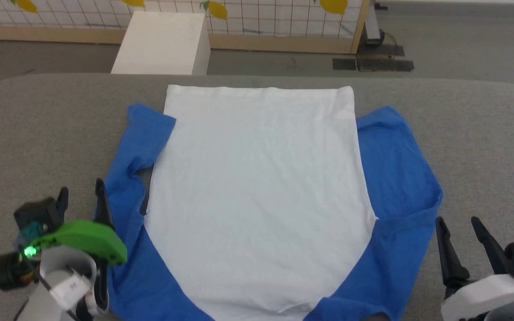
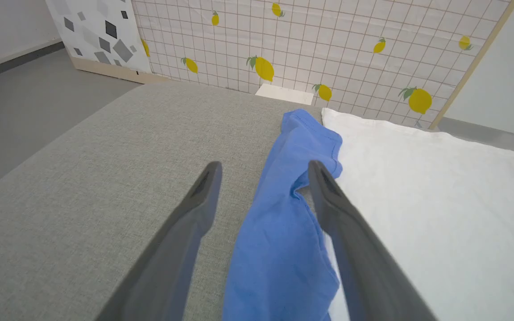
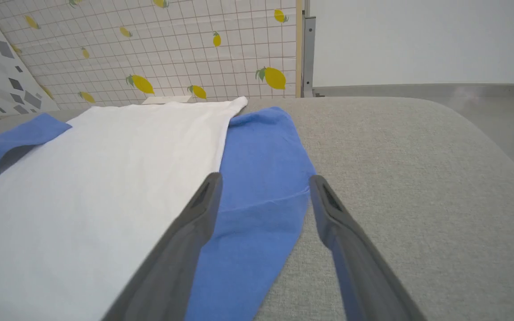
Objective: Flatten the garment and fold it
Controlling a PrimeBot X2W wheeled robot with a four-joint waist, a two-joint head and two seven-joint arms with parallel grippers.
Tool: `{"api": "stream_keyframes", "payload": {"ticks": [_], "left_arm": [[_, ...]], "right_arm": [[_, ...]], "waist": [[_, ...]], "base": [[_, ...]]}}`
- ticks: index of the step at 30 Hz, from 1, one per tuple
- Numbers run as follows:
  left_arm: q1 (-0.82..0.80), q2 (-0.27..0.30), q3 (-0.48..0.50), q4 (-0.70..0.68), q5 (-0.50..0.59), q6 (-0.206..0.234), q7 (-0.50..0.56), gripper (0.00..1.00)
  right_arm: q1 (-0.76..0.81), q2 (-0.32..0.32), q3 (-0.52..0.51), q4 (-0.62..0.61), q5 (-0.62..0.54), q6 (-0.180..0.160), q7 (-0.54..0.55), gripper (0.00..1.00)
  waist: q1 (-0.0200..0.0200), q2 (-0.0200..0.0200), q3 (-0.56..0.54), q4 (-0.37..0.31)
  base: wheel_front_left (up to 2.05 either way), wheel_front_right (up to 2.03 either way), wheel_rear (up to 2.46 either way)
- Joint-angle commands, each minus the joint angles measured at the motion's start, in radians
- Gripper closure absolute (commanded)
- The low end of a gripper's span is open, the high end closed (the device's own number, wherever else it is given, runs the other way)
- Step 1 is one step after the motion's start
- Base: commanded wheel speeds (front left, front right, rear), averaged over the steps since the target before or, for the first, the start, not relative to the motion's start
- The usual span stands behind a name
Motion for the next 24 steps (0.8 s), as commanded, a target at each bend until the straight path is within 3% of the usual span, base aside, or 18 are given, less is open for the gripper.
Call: {"api": "stream_keyframes", "payload": {"ticks": [1, 12, 24], "left_arm": [[-0.079, 0.009, -0.001, 0.036, 0.007, -0.012, 0.006, 0.00], [-0.563, 0.056, -0.010, 0.351, -0.004, -0.056, 0.210, 0.00], [-0.687, 0.138, 0.017, 0.502, -0.061, -0.021, 0.494, 0.00]], "right_arm": [[-0.031, 0.008, 0.013, -0.003, -0.009, -0.001, -0.010, 0.00], [-0.180, 0.016, 0.113, 0.010, -0.006, -0.001, -0.005, 0.00], [-0.232, 0.019, 0.152, 0.023, 0.021, -0.001, -0.029, 0.00]], "waist": [[0.0001, 0.0000, 0.073, -0.028], [0.0001, 0.0000, 0.289, -0.141], [0.0001, 0.0000, 0.388, -0.233]], "base": [[0.00, 0.00, 0.00], [0.00, 0.00, 0.00], [0.00, 0.00, 0.00]]}}
